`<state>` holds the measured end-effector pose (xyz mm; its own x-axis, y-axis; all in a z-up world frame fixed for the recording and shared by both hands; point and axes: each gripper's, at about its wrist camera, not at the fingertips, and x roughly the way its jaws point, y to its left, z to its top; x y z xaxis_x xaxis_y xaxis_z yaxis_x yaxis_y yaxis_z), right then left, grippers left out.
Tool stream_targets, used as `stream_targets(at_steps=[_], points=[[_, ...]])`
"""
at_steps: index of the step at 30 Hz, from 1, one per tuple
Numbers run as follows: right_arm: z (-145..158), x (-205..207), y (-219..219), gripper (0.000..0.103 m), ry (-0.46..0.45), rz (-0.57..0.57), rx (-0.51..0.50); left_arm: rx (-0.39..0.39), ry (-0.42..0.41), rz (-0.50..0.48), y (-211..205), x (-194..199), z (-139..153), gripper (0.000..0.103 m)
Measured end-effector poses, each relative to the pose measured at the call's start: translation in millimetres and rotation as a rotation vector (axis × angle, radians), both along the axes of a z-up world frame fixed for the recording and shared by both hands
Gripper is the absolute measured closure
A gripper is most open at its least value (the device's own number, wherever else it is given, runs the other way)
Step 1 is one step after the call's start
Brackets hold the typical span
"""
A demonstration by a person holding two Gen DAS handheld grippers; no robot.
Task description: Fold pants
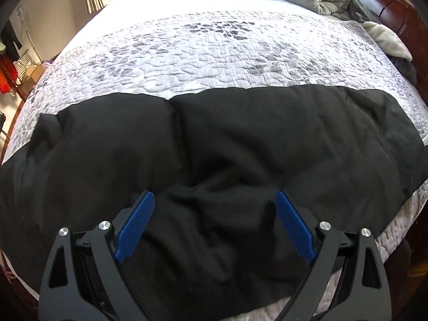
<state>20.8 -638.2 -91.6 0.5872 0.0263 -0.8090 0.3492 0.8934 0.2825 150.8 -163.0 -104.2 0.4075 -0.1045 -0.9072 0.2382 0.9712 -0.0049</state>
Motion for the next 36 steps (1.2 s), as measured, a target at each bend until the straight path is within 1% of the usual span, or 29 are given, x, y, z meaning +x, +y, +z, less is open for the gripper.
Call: stream_targets(at_steps=[2, 5, 6, 8, 9, 10, 11, 13, 15, 17, 18, 19, 20, 23, 26, 27, 28, 29, 30, 31, 32, 33, 34, 35, 36], points=[[5, -19, -3, 0.044, -0.035, -0.027, 0.058, -0.023, -0.001, 0.005, 5, -4, 6, 0.012], [8, -28, 7, 0.044, -0.088, -0.004, 0.141, -0.085, 0.006, 0.046, 2, -6, 12, 0.012], [9, -27, 16, 0.044, -0.089, 0.010, 0.149, -0.106, 0.016, 0.059, -2, -5, 13, 0.012], [13, -18, 46, 0.044, -0.083, 0.069, 0.127, -0.125, 0.030, 0.064, -19, -5, 12, 0.012], [16, -13, 63, 0.044, -0.074, 0.100, 0.107, -0.119, 0.026, 0.054, -28, -6, 12, 0.012], [18, -8, 79, 0.041, -0.060, 0.108, 0.068, -0.096, 0.015, 0.040, -39, -8, 12, 0.012], [20, -3, 93, 0.039, -0.037, 0.105, 0.017, -0.074, 0.006, 0.033, -47, -10, 12, 0.012], [22, 6, 120, 0.039, 0.015, 0.101, -0.097, -0.053, -0.006, 0.028, -59, -14, 11, 0.012], [24, 11, 142, 0.039, 0.043, 0.110, -0.169, -0.055, -0.009, 0.043, -63, -19, 10, 0.012], [29, 11, 160, 0.039, 0.071, 0.093, -0.277, -0.069, -0.011, 0.048, -66, -24, 9, 0.012], [32, 10, 168, 0.039, 0.078, 0.080, -0.314, -0.072, -0.008, 0.052, -67, -26, 7, 0.012], [34, 10, 172, 0.037, 0.082, 0.075, -0.328, -0.079, 0.004, 0.043, -68, -27, 5, 0.012], [33, 11, 172, 0.033, 0.091, 0.067, -0.337, -0.073, 0.013, 0.035, -69, -28, 3, 0.012], [23, 18, 152, 0.032, 0.125, 0.011, -0.339, -0.066, 0.013, 0.028, -67, -30, 2, 0.012], [4, 29, 117, 0.032, 0.230, -0.061, -0.353, -0.057, 0.010, 0.028, -62, -31, 1, 0.012], [4, 28, 109, 0.033, 0.232, -0.072, -0.332, -0.055, 0.010, 0.029, -61, -31, 1, 0.012], [6, 26, 101, 0.033, 0.200, -0.085, -0.301, -0.056, 0.010, 0.028, -59, -31, 1, 0.012], [11, 25, 98, 0.033, 0.180, -0.093, -0.302, -0.054, 0.010, 0.027, -58, -31, 1, 0.012], [15, 26, 98, 0.033, 0.164, -0.095, -0.324, -0.052, 0.009, 0.028, -58, -31, 2, 0.012], [21, 27, 99, 0.032, 0.131, -0.079, -0.344, -0.053, 0.007, 0.026, -58, -31, 3, 0.012], [24, 31, 101, 0.028, 0.102, -0.051, -0.338, -0.057, 0.005, 0.022, -58, -31, 3, 0.012], [24, 34, 103, 0.026, 0.096, -0.031, -0.319, -0.058, 0.005, 0.015, -59, -31, 4, 0.012], [18, 42, 106, 0.025, 0.106, 0.008, -0.274, -0.059, 0.013, 0.006, -60, -31, 2, 0.012], [11, 48, 108, 0.025, 0.131, 0.031, -0.253, -0.057, 0.021, 0.003, -60, -30, 0, 0.012], [-1, 58, 112, 0.025, 0.187, 0.062, -0.247, -0.047, 0.024, 0.006, -58, -30, -3, 0.012]])
